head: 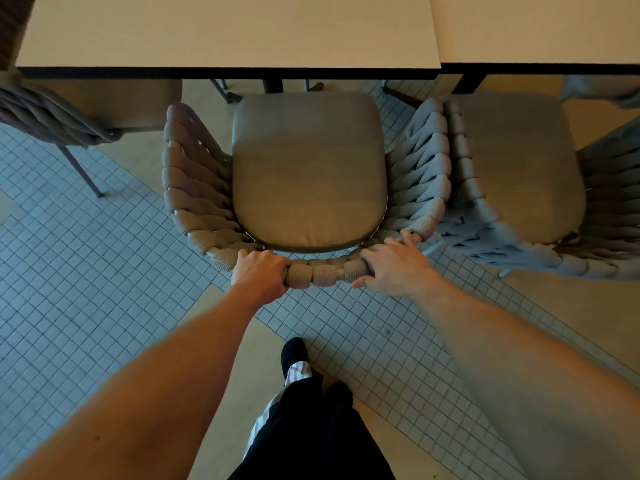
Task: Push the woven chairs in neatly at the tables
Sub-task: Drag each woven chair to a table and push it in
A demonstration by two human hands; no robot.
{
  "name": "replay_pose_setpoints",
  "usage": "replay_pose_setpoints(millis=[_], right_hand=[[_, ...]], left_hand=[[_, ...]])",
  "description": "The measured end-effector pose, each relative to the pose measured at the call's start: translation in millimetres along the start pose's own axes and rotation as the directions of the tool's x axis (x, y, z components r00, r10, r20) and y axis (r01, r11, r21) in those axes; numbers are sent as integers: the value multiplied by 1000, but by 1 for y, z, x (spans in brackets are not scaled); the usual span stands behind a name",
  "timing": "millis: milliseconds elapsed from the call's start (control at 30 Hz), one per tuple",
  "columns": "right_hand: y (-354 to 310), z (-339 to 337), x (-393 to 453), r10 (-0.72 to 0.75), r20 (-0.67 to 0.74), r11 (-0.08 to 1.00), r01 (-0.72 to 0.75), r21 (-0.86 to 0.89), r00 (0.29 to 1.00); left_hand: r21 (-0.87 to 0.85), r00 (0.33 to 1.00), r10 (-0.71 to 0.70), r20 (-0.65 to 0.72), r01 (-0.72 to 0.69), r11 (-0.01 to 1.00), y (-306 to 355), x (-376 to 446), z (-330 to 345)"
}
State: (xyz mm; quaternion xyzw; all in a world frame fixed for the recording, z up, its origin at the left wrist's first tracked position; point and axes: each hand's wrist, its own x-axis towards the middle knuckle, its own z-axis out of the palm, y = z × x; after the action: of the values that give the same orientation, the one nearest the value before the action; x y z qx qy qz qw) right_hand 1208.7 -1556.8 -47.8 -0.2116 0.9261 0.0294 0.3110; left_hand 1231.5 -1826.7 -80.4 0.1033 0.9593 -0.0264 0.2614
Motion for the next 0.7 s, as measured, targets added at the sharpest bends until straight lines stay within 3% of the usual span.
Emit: replay_pose_setpoints(millis=[433, 700], right_hand=[[5, 0, -1, -36, 15, 999, 36, 7, 999], [-6, -21, -2, -19, 23, 997, 17, 77, 1000]], left_hand=[[-42, 996, -57, 65, 60, 997, 11, -3, -6], [-183, 998, 26, 62, -14, 983, -12, -22, -22]])
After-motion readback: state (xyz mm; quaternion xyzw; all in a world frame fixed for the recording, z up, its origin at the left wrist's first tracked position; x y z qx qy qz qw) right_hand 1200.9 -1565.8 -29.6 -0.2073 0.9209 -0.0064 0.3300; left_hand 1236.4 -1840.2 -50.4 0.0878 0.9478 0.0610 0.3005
